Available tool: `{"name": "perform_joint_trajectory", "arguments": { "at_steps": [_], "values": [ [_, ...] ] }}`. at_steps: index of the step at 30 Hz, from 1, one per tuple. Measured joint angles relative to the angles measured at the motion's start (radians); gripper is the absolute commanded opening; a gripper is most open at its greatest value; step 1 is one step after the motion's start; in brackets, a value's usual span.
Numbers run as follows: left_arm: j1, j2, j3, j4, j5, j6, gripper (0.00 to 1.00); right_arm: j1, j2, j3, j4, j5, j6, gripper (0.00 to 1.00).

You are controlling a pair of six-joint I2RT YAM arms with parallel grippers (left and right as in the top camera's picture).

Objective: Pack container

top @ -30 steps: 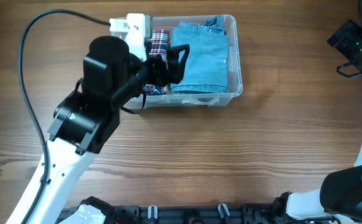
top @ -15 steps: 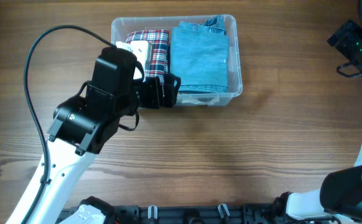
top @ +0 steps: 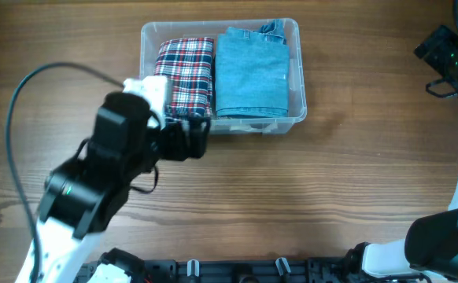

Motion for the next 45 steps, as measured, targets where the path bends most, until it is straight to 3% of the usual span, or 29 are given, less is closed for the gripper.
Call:
{"name": "perform_joint_trajectory", "arguments": {
  "at_steps": [4, 9, 13, 16, 20, 29, 34, 45],
  "values": [
    [0.1, -0.174, -0.258, 0.137, 0.004, 0.001, 1.0, 0.0, 0.0, 0.0, -0.002, 0.0, 0.0, 1.0],
    [0.204, -0.435, -0.58, 0.415, 0.07, 0.005, 1.0, 0.0, 0.0, 0.0, 0.0, 0.0, 0.0, 1.0],
    [0.283, -0.638, -0.766, 0.585, 0.186, 0.095, 1.0, 0.0, 0.0, 0.0, 0.0, 0.0, 0.0, 1.0],
    [0.328, -0.734, -0.863, 0.625, 0.261, 0.174, 1.0, 0.0, 0.0, 0.0, -0.001, 0.0, 0.0, 1.0],
    [0.373, -0.816, -0.934, 0.642, 0.294, 0.215, 1.0, 0.0, 0.0, 0.0, 0.0, 0.0, 0.0, 1.0],
    [0.403, -0.874, -1.082, 0.839, 0.305, 0.27, 1.0, 0.0, 0.0, 0.0, 0.0, 0.0, 0.0, 1.0],
    [0.436, -0.985, -1.147, 0.814, 0.305, 0.282, 1.0, 0.0, 0.0, 0.0, 0.0, 0.0, 0.0, 1.0],
    [0.444, -0.993, -1.149, 0.803, 0.304, 0.286, 1.0, 0.0, 0.0, 0.0, 0.0, 0.0, 0.0, 1.0]
  ]
}}
